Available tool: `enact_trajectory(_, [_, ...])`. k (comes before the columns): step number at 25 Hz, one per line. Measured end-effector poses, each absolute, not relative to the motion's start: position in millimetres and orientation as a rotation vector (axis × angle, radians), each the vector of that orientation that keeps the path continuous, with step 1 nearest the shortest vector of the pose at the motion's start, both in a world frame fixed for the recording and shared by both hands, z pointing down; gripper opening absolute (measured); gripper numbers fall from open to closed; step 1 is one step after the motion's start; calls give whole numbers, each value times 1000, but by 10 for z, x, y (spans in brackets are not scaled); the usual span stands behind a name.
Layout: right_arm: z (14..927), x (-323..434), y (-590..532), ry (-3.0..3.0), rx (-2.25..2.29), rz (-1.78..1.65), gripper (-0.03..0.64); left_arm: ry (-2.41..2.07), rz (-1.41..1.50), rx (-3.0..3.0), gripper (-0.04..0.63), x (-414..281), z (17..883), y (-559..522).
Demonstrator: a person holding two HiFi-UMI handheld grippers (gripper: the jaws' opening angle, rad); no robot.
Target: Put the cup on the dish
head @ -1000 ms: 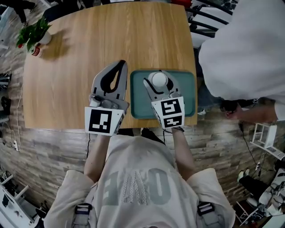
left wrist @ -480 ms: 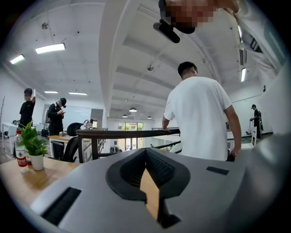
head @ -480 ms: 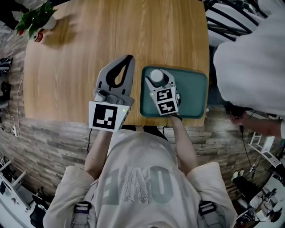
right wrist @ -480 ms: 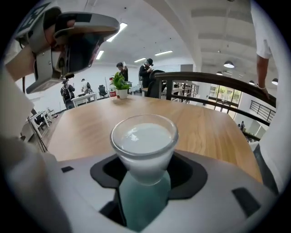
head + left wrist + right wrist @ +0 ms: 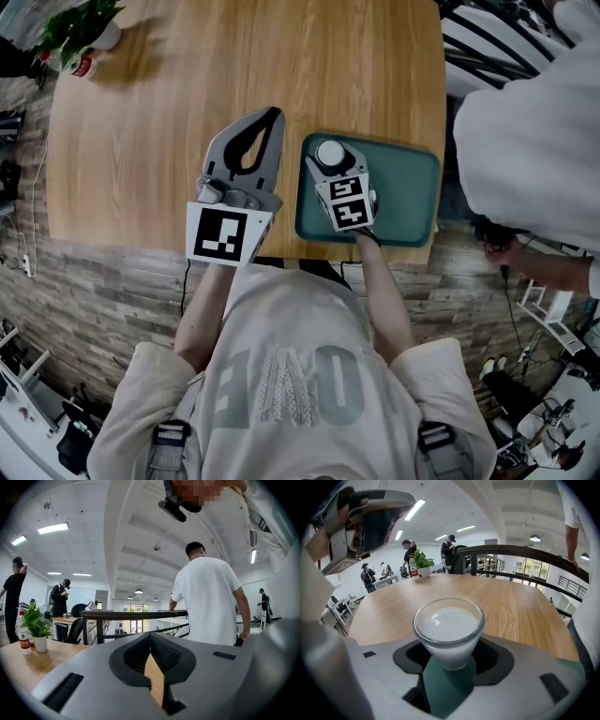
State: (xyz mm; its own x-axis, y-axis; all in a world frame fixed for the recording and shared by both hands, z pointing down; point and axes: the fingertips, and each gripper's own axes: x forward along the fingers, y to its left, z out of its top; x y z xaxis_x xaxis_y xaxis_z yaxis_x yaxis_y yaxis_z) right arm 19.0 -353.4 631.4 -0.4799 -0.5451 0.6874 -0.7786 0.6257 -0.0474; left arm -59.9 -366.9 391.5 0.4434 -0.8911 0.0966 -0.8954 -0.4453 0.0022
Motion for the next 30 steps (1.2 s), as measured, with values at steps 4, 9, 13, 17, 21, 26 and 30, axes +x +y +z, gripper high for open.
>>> enact_trajectory(4, [6317, 184, -3563, -2202, 1044, 477, 258, -1642, 115, 2616, 9, -596, 3911, -3673])
enact_trajectory(9, [6335, 207, -3571, -2223, 1049, 477, 259, -1677, 90, 2611, 9, -589, 3855, -3623])
enact_trajectory(13, [6230, 159, -3639, -2278, 1066, 461, 278, -1702, 83, 2625, 9, -616, 3822, -3594])
enact_trajectory(17, [5909, 150, -3657, -2331, 1051, 360, 282, -1716, 57, 2636, 9, -611, 3752, -3554])
enact_trajectory(21, [5202, 66, -3562, -2595, 1031, 467, 284, -1723, 7, 2647, 9, -584, 3626, -3482])
enact_trajectory(26, [4008, 221, -3520, -2867, 1212, 392, 281, -1713, -69, 2705, 9, -493, 3416, -3394])
enact_trajectory(30, [3178, 465, -3308, -2984, 1307, 182, 281, -1689, -138, 2789, 9, -279, 3122, -3295])
